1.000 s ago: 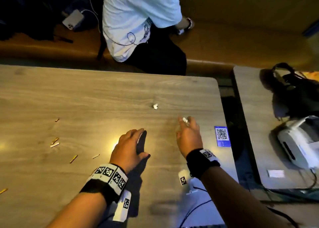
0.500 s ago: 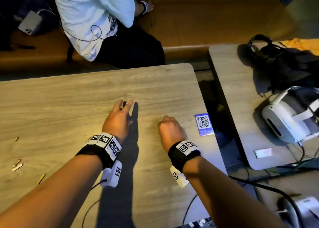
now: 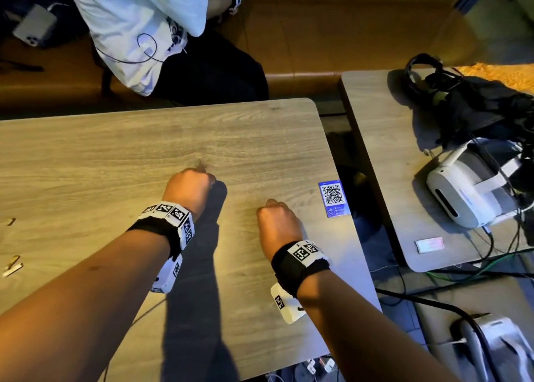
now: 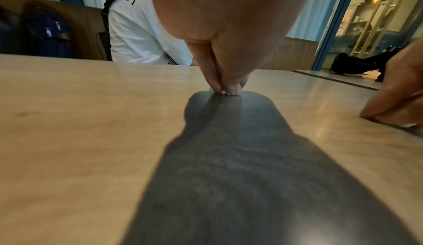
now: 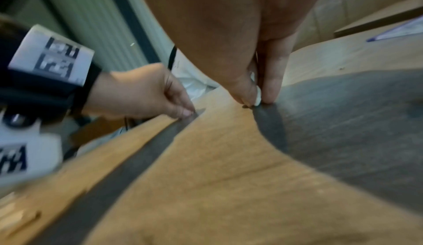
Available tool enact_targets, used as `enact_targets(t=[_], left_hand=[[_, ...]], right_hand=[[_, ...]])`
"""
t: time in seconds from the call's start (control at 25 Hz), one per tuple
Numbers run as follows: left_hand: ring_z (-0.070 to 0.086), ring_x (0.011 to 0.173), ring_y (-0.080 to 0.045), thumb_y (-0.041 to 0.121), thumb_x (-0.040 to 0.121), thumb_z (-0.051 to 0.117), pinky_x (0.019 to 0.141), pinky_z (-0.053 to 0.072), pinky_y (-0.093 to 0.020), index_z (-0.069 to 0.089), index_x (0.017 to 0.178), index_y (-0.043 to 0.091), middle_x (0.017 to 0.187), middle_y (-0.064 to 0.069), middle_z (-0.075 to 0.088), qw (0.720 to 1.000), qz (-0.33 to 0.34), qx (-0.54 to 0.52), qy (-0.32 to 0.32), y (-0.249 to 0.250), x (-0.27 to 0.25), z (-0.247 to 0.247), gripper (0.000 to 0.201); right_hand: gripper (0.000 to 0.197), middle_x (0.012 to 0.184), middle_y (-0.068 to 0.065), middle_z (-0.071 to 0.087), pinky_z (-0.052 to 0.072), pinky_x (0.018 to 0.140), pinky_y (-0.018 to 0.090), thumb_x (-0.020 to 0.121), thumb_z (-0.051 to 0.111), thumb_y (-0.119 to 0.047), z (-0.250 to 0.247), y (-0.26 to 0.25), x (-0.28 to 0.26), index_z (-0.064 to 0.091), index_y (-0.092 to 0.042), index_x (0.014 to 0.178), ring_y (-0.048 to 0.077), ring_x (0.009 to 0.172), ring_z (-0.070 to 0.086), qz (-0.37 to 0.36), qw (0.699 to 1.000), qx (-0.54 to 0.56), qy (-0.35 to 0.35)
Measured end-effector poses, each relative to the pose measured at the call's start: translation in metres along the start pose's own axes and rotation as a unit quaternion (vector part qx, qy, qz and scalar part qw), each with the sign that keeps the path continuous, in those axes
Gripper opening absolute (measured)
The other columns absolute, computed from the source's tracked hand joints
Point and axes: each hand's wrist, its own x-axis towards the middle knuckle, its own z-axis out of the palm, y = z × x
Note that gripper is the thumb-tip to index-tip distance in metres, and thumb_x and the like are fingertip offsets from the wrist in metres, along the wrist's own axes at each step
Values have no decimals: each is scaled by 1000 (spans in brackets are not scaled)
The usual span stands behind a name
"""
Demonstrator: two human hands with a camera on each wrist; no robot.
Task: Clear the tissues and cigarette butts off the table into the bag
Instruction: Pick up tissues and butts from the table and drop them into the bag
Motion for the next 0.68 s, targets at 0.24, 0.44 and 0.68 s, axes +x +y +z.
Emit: enact_targets(t=[0.24,0.44,0.68], left_hand=[[66,78,-33,29,88,70,61,53,-37,72,93,16,83,-8,65,998,-19,-57,10,0,-39,35,14],[65,90,-31,41,91,65,66,50,-36,71,99,14,94,-8,70,995,-38,-88,18,6,-55,41,29],[66,86,-28,47,91,61,61,46,-33,69,99,17,91,-4,70,994,-48,-94,28,11,-69,45,32]], right_hand=[[22,102,5,74,48,84,18,85,64,-8,-14,46,-24,77,-15,102,21,93,69,112,960,230,109],[18,94,8,73,54,78,29,80,71,-6,-6,90,-75,78,-14,94,26,84,69,135,963,188,138],[21,100,6,69,55,78,30,80,73,-8,25,68,-87,75,-13,101,22,85,66,72,967,193,148]])
